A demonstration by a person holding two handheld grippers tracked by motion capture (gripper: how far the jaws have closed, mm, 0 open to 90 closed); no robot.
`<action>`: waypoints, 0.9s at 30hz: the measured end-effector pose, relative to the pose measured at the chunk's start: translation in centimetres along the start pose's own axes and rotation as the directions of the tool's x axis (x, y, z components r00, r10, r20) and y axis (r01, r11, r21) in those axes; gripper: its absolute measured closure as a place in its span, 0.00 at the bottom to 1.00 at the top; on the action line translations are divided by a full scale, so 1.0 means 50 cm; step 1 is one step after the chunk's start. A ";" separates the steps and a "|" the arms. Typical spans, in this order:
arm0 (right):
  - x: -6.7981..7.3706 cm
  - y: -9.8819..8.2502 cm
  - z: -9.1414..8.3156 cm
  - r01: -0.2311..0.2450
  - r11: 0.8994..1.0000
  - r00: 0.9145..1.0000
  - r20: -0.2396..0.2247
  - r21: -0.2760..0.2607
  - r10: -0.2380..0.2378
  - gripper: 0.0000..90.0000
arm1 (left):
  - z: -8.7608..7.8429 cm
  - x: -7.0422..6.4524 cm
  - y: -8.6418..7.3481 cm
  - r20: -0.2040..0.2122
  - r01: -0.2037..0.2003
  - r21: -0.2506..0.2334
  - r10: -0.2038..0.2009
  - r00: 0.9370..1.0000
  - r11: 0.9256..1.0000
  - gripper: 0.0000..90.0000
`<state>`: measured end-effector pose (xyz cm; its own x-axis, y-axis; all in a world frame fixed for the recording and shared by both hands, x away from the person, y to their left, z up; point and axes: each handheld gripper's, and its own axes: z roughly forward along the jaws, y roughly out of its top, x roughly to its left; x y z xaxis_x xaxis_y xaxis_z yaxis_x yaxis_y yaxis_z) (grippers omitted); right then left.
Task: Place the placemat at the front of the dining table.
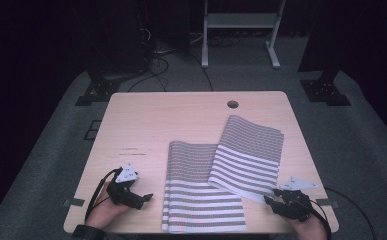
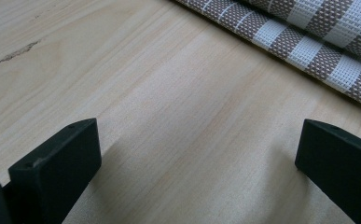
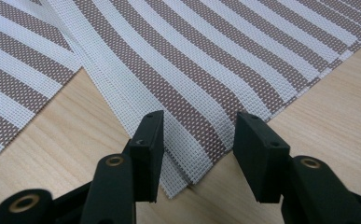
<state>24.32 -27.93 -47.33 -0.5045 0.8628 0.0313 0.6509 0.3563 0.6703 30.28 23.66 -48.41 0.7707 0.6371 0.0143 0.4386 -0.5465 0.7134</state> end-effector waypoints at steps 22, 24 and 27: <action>-0.049 0.006 -0.034 -0.013 1.000 1.000 0.022 -0.006 0.014 0.92 | 0.000 0.000 0.000 0.002 -0.002 0.000 0.002 1.000 1.000 0.00; -0.060 0.003 -0.040 -0.016 1.000 0.999 0.030 -0.008 0.016 0.92 | 0.000 0.000 0.000 0.002 -0.002 0.000 0.002 1.000 1.000 0.00; -0.072 0.000 -0.045 -0.016 1.000 0.999 0.040 -0.008 0.016 0.92 | 0.000 0.000 0.000 0.002 -0.002 0.000 0.002 1.000 1.000 0.00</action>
<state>24.88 -31.85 -45.78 -0.4712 0.8819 0.0127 0.6541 0.3397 0.6759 30.31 23.66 -48.41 0.7722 0.6353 0.0141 0.4373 -0.5475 0.7134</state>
